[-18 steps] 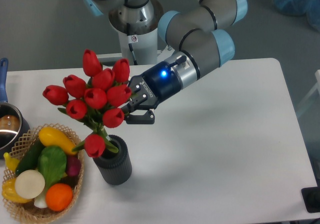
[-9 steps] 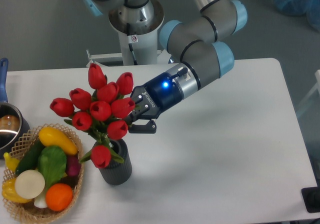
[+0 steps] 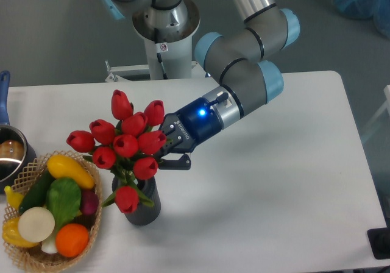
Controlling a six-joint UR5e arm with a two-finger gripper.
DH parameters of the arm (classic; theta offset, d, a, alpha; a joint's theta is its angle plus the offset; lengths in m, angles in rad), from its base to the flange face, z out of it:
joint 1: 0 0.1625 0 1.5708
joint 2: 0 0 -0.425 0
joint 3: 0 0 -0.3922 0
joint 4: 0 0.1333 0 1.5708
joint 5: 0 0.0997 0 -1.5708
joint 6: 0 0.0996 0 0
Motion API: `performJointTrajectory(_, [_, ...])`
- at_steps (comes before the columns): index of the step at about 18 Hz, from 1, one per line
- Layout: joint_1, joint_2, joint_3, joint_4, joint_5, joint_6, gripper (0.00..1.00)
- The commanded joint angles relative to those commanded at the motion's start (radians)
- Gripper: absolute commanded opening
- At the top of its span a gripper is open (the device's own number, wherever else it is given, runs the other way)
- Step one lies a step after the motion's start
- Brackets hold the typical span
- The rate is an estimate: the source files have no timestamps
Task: Insert the flowers into the vase
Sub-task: 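Lower the tulip stems down into the vase opening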
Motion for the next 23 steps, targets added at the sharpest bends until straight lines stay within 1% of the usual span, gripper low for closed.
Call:
performJointTrajectory(5, [0.000, -0.002, -0.017, 0.002, 0.002, 0.014, 0.22])
performJointTrajectory(9, [-0.011, -0.031, -0.020, 0.002, 0.002, 0.063, 0.22])
performJointTrajectory(12, [-0.011, -0.034, -0.025, 0.002, 0.002, 0.066, 0.22])
performJointTrajectory(14, [-0.011, -0.040, -0.035, 0.002, 0.005, 0.075, 0.22])
performJointTrajectory(18, [-0.011, -0.051, -0.066, 0.002, 0.005, 0.136, 0.22])
performJointTrajectory(23, [-0.009, -0.060, -0.074, 0.002, 0.006, 0.141, 0.22])
